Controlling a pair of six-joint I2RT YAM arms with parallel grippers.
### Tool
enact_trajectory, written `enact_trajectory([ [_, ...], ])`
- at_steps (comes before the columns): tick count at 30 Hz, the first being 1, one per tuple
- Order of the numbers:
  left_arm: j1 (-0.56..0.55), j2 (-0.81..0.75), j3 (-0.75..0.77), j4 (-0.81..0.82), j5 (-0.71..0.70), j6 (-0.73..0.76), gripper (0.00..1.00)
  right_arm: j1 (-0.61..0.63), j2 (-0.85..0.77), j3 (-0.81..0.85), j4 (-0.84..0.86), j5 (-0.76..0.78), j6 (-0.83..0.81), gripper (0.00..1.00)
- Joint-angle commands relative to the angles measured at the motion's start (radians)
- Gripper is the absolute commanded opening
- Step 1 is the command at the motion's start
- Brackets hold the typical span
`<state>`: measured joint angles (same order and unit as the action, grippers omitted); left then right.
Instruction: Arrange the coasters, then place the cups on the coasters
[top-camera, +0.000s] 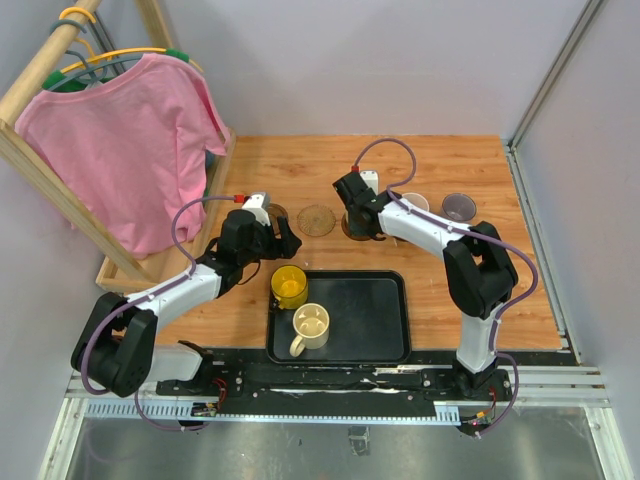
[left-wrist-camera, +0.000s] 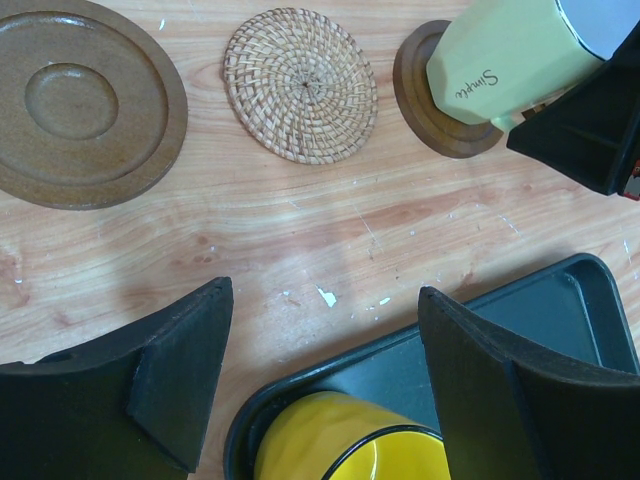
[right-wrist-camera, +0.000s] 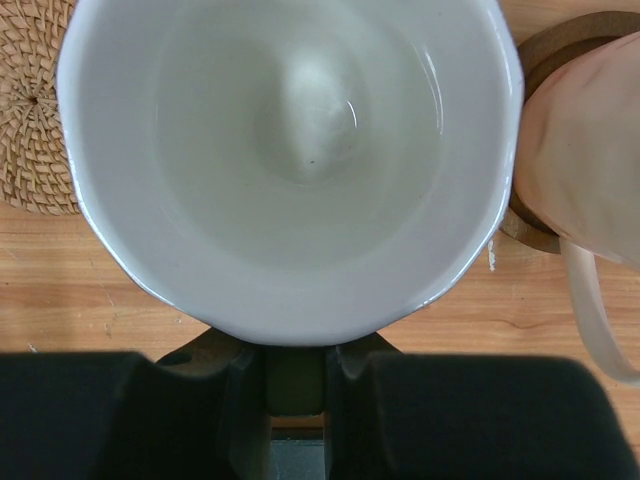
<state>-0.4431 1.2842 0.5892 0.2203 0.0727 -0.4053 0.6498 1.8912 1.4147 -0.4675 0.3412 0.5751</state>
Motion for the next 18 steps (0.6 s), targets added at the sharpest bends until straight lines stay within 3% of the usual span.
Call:
enact_trajectory([
  [1,-0.009,0.01,0.015,0.018,0.006,0.004,0.79,-0.021,0.005,-0.004,0.021,0.046,0.023,0.01],
  [5,-0.009,0.013,0.015,0.019,0.008,0.002,0.79,-0.021,0.008,0.0,0.015,0.048,0.027,0.01],
  [11,-0.009,0.014,0.014,0.018,0.011,0.002,0.79,-0.023,0.007,0.0,0.012,0.025,0.025,0.13],
  [18,-0.009,0.016,0.014,0.019,0.013,-0.001,0.79,-0.022,0.005,-0.007,0.001,-0.004,0.023,0.39],
])
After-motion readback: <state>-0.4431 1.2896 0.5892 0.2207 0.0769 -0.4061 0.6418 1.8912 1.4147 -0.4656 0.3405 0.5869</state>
